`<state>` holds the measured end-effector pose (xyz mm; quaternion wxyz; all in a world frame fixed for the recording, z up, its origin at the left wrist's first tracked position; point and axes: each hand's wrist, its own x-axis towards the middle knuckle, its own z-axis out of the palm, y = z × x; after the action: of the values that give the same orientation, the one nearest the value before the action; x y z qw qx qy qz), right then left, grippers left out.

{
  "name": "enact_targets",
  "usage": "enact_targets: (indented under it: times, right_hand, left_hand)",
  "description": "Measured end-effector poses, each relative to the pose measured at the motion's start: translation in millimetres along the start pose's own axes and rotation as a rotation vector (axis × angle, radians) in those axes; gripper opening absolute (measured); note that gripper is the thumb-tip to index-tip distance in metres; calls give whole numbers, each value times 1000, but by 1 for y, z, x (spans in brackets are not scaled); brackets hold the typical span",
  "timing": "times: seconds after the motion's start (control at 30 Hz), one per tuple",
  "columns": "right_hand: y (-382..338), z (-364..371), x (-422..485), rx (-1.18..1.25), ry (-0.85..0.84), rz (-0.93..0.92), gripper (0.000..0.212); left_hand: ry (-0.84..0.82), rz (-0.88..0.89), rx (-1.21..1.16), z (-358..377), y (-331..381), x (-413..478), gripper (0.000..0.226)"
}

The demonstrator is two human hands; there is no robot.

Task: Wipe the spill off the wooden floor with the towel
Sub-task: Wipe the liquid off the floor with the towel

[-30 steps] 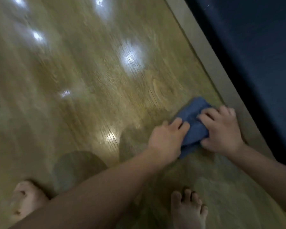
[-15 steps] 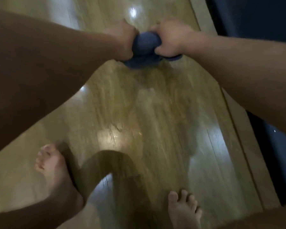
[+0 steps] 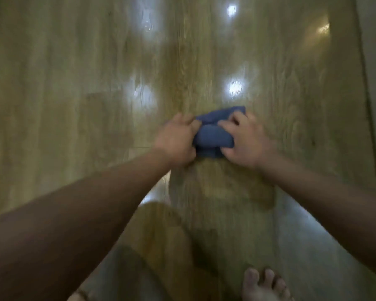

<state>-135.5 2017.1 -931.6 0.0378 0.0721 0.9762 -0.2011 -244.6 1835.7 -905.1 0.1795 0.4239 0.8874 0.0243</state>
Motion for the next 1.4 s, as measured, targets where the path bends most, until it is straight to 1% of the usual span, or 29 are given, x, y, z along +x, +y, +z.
enact_targets:
  times: [0.03, 0.07, 0.13, 0.17, 0.2, 0.23, 0.27, 0.3, 0.33, 0.37, 0.4, 0.43, 0.47, 0.5, 0.57, 0.63, 0.7, 0.77, 0.83, 0.93, 1.0, 1.07, 1.13, 1.17, 1.2, 1.23, 1.3, 1.33, 1.4]
  right_hand:
    - [-13, 13, -29, 25, 2, -53, 62]
    - [-27, 25, -60, 35, -33, -120, 65]
    - [-54, 39, -111, 27, -155, -296, 77]
    - [-61, 42, -123, -4, -243, -393, 81]
    - [-61, 40, -122, -9, -309, -486, 80]
    - [-55, 37, -109, -47, -299, -554, 74]
    - [-46, 32, -88, -95, -278, -586, 65]
    - [-36, 26, -60, -149, -237, -570, 59]
    - [-30, 16, -32, -201, -182, -487, 57]
    - [-27, 8, -7, -250, -112, -364, 57]
    - [-24, 1, 13, -284, -77, -205, 57]
    - [-24, -3, 26, -266, -67, -43, 58]
    - [-24, -4, 32, -213, -41, 84, 59]
    - [-22, -4, 30, -148, -7, 177, 59]
    - [-17, -4, -2, -42, 56, 266, 57]
    - [-13, 7, -60, -47, 115, 279, 55]
    - [-19, 25, -137, -59, 227, 323, 55]
    - [-35, 40, -210, -51, 292, 379, 56]
    - [-44, 46, -250, -30, 272, 427, 57]
    - [-33, 38, -241, 30, 152, 413, 55]
    - [-18, 28, -203, 28, 90, 374, 53]
    - [0, 12, -148, -48, 41, 326, 58]
    - [16, -14, -96, -132, -24, 365, 69]
    - [20, -22, -79, -195, -35, 387, 75]
    - [22, -25, -70, -260, -19, 368, 78]
    - [20, -23, -70, -298, 15, 308, 76]
    - [6, -7, -87, -272, 82, 200, 75]
    - [-2, 0, -99, -246, 97, 209, 75]
    - [-6, 1, -119, -239, 79, 286, 71]
  left_hand:
    - [69, 15, -41, 19, 4, -39, 55]
    - [130, 45, -70, 39, 9, -82, 55]
    - [177, 85, -126, 63, 20, -155, 55]
    - [125, 113, -119, 69, 23, -178, 56]
    - [52, 187, -96, 71, 18, -184, 59]
    - [-3, 286, -54, 69, 6, -174, 61]
    - [-28, 337, -29, 63, -7, -155, 60]
    - [-6, 350, -21, 56, -19, -127, 58]
    - [24, 318, -27, 46, -28, -97, 58]
    - [57, 255, -23, 33, -32, -66, 57]
    - [53, 165, -15, 20, -31, -38, 58]
    - [50, 85, -4, 10, -27, -16, 58]
    - [66, 53, 11, 3, -21, 1, 58]
    - [91, 69, 15, 1, -14, 12, 57]
    - [93, 137, -5, 9, 5, 10, 56]
    - [90, 218, 10, 37, 33, -24, 63]
    - [84, 290, -27, 69, 72, -79, 67]
    - [12, 402, -54, 90, 103, -126, 66]
    - [-43, 529, -16, 94, 113, -140, 65]
    - [-39, 652, 67, 84, 101, -118, 69]
    - [-15, 626, 122, 74, 88, -93, 69]
    - [17, 507, 169, 56, 78, -54, 66]
    - [6, 362, 173, 26, 74, -12, 59]
    - [4, 298, 150, 13, 74, 6, 55]
    - [2, 253, 134, 5, 75, 18, 52]
    - [-3, 233, 127, 1, 77, 24, 51]
    - [-4, 254, 114, 10, 78, 17, 51]
    - [-5, 267, 102, 19, 78, 9, 51]
    - [5, 321, 94, 35, 79, -3, 52]
